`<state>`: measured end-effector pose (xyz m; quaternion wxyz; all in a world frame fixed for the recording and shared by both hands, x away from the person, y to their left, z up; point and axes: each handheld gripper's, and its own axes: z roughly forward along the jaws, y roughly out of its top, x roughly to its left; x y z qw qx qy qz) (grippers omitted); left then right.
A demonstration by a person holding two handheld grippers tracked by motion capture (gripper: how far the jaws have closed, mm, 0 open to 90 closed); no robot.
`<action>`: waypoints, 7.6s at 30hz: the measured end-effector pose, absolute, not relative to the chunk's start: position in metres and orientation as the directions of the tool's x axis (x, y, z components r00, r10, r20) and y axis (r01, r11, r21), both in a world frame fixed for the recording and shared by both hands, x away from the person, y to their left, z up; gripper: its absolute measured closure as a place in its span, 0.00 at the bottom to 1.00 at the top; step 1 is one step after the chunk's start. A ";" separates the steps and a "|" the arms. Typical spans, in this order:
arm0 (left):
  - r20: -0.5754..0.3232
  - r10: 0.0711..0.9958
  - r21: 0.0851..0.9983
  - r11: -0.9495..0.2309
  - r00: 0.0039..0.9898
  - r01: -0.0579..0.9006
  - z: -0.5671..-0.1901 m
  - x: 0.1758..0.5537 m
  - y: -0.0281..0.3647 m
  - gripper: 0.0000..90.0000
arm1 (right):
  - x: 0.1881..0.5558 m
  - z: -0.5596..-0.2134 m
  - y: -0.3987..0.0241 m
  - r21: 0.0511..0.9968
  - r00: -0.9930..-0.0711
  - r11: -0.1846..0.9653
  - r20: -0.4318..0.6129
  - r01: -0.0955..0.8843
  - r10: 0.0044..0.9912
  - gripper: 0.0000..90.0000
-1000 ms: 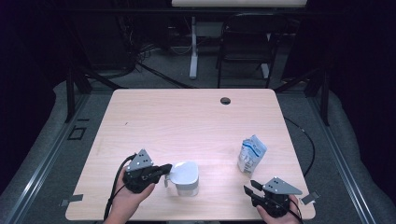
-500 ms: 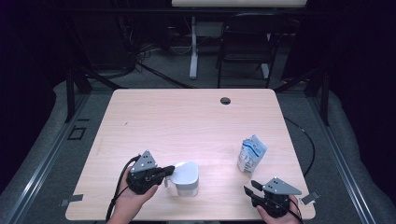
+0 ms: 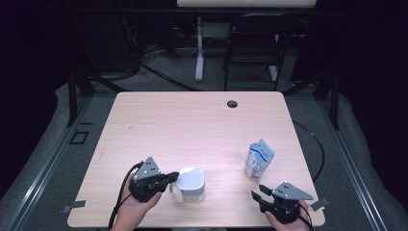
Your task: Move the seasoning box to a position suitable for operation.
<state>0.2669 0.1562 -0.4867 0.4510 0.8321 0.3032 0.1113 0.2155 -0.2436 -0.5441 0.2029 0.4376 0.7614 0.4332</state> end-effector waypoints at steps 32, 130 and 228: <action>-0.095 0.607 0.823 -0.398 0.789 0.406 -0.488 0.267 0.156 1.00 | 0.243 -0.520 -0.179 0.846 -0.660 0.353 -0.001 0.400 0.751 0.78; -0.112 0.658 0.826 -0.355 0.745 0.437 -0.488 0.265 0.180 0.98 | 0.263 -0.496 -0.111 0.805 -0.836 0.499 -0.005 0.323 0.549 1.00; -0.151 0.728 0.827 -0.278 0.668 0.489 -0.504 0.276 0.214 0.64 | 0.260 -0.466 -0.081 0.823 -0.846 0.504 -0.056 0.262 0.531 0.80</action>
